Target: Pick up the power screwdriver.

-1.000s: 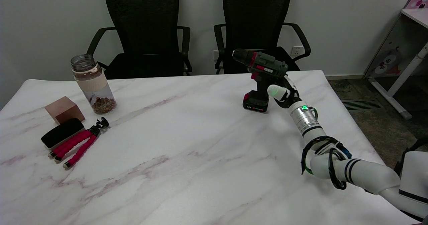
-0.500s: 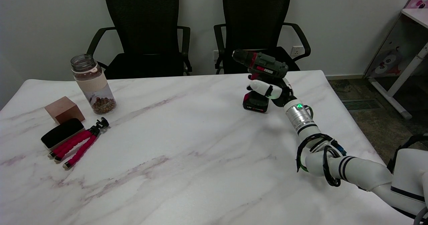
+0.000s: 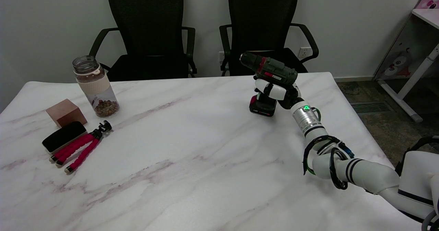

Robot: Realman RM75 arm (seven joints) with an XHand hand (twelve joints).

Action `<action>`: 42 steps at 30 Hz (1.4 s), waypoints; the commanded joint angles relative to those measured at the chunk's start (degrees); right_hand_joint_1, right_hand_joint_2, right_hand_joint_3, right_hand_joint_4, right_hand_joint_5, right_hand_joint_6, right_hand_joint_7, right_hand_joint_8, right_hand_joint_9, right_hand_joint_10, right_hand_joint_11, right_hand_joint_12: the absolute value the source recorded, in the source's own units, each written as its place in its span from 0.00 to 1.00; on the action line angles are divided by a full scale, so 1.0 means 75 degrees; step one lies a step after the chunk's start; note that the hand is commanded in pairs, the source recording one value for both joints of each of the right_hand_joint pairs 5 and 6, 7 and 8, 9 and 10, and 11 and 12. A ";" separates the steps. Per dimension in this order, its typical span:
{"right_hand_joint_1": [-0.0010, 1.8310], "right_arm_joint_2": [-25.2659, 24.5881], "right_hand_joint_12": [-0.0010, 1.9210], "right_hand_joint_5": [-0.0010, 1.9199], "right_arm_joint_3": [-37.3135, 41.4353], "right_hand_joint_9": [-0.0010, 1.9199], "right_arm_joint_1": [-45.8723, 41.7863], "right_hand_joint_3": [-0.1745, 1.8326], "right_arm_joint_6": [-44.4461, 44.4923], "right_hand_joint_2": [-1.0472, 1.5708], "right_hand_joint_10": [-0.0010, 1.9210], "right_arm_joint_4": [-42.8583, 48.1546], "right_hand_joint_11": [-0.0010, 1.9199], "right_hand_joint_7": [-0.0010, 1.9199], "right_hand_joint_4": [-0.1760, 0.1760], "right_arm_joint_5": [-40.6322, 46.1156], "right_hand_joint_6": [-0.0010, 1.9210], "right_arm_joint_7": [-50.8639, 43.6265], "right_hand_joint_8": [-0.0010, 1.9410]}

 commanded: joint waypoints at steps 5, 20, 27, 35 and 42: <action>0.60 -0.0062 0.72 0.45 -0.0002 0.56 0.0453 0.57 -0.0066 0.57 0.56 0.0012 0.72 0.45 0.93 -0.0059 0.45 -0.0008 0.45; 0.53 -0.0068 0.85 0.91 -0.0087 0.75 0.1059 0.51 -0.0243 0.75 0.75 -0.0465 0.85 0.91 1.00 -0.0146 0.91 -0.0008 0.90; 0.51 -0.0068 0.87 0.92 -0.0110 0.80 0.1098 0.51 -0.0307 0.78 0.80 -0.0520 0.87 0.92 1.00 -0.0193 0.92 -0.0008 0.91; 0.49 -0.0037 0.88 0.92 -0.0057 0.81 0.1053 0.51 -0.0328 0.79 0.81 -0.0657 0.88 0.92 1.00 -0.0193 0.92 0.0019 0.91; 0.48 -0.0021 0.94 0.91 -0.0023 0.85 0.1223 0.49 -0.0324 0.81 0.85 -0.0801 0.94 0.91 1.00 -0.0193 0.91 -0.0008 0.90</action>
